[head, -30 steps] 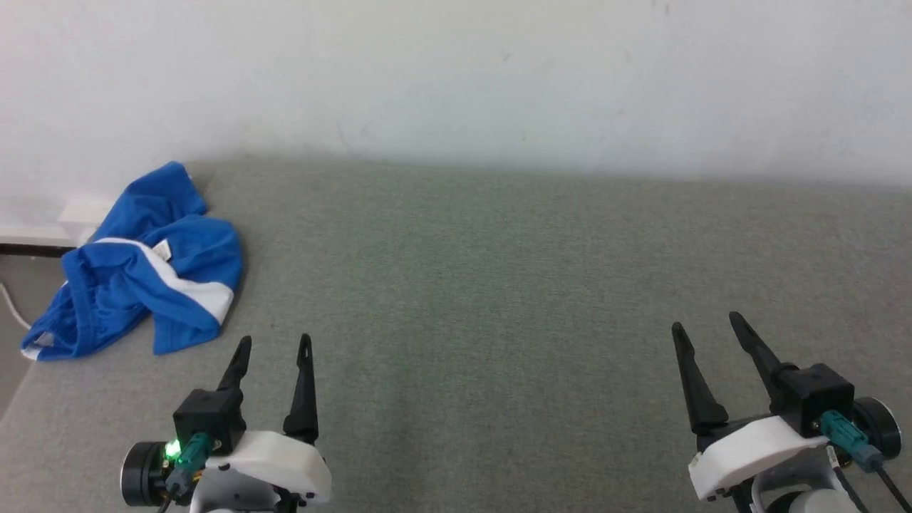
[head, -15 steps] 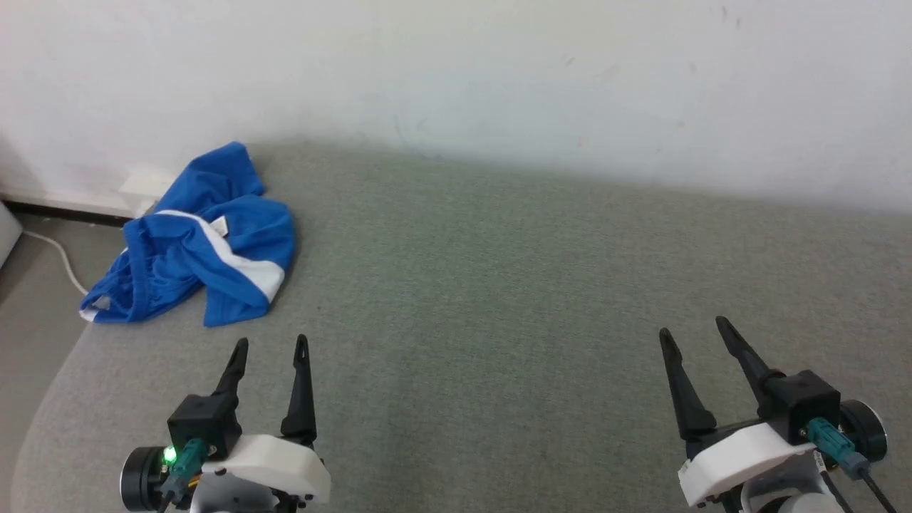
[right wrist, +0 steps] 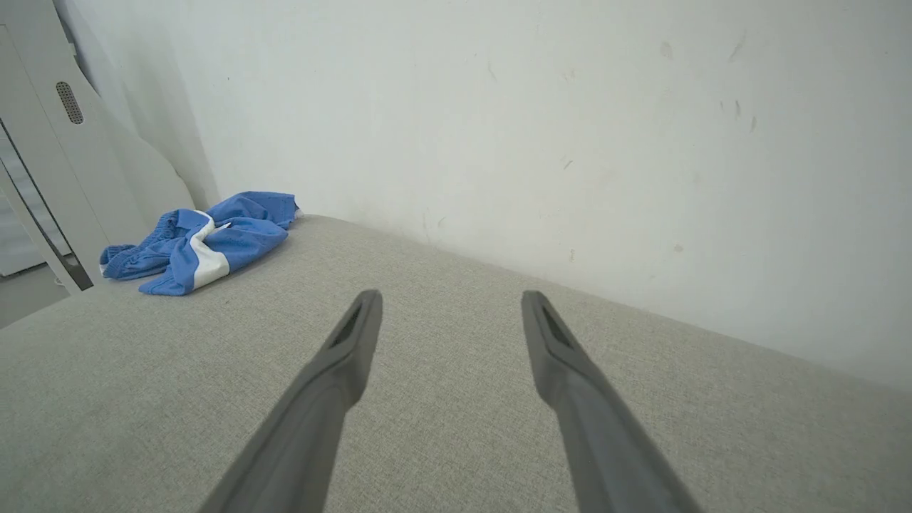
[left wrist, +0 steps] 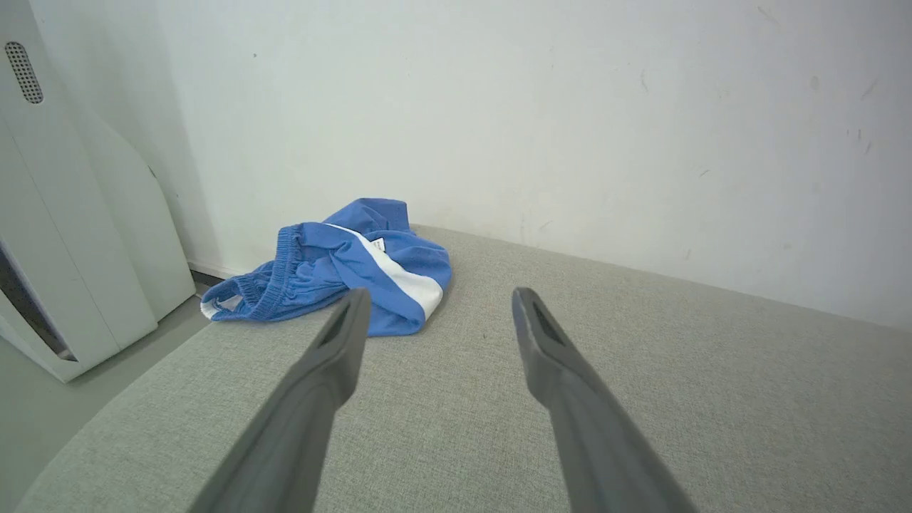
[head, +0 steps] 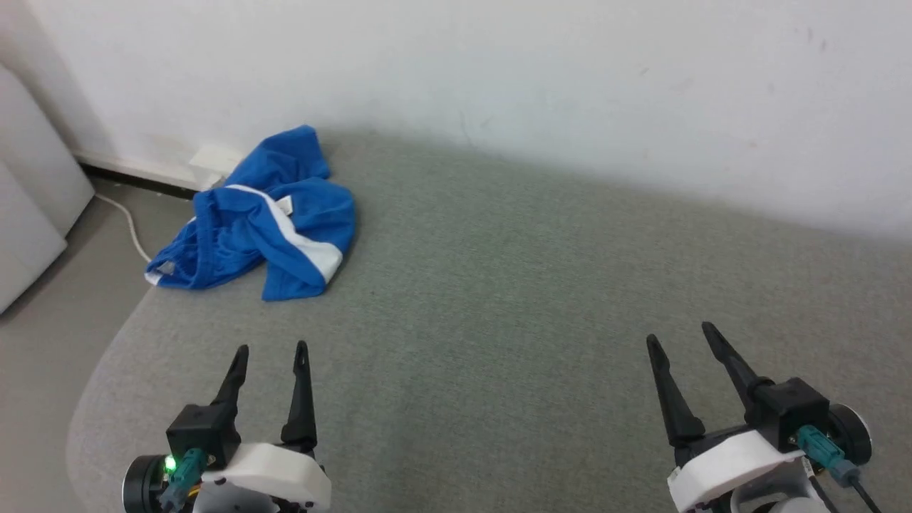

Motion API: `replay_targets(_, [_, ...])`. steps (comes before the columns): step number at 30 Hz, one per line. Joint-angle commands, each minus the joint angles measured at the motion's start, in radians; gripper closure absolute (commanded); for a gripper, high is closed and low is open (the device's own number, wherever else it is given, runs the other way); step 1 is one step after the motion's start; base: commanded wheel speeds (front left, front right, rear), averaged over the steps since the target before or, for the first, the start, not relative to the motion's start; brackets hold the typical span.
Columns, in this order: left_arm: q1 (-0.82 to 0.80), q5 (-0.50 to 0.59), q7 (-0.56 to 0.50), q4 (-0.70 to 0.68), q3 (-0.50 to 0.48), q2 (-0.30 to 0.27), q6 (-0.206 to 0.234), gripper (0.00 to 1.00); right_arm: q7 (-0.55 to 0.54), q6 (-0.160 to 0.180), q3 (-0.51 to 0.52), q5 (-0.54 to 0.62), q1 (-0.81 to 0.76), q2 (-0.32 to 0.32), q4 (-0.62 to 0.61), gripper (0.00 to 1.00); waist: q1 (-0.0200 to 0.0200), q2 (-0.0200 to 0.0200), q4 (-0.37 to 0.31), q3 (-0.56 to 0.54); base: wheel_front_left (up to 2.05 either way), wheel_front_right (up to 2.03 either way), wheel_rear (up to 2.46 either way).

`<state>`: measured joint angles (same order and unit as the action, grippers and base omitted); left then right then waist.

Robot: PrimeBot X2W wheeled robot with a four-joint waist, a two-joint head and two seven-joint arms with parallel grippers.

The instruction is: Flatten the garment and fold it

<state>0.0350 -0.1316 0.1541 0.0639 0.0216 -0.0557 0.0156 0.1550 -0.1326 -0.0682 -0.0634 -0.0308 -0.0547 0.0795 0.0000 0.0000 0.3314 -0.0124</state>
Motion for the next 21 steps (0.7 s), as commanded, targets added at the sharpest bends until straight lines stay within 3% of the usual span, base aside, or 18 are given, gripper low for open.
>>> replay_targets(1, [0.013, -0.009, 0.012, 0.005, 0.002, 0.003, 0.004, 0.0, 0.011, 0.001, -0.004, -0.012, -0.009, 0.003, 0.005, 0.0, 0.0, 0.0, 0.03, 0.0, 0.0, 0.0, 0.0])
replay_targets(21, [0.024, -0.036, 0.053, 0.021, 0.004, 0.004, 0.006, 0.0, 0.053, 0.001, -0.058, -0.04, -0.012, 0.003, 0.052, 0.0, 0.0, 0.0, 0.15, -0.004, 0.0, 0.0, 0.0])
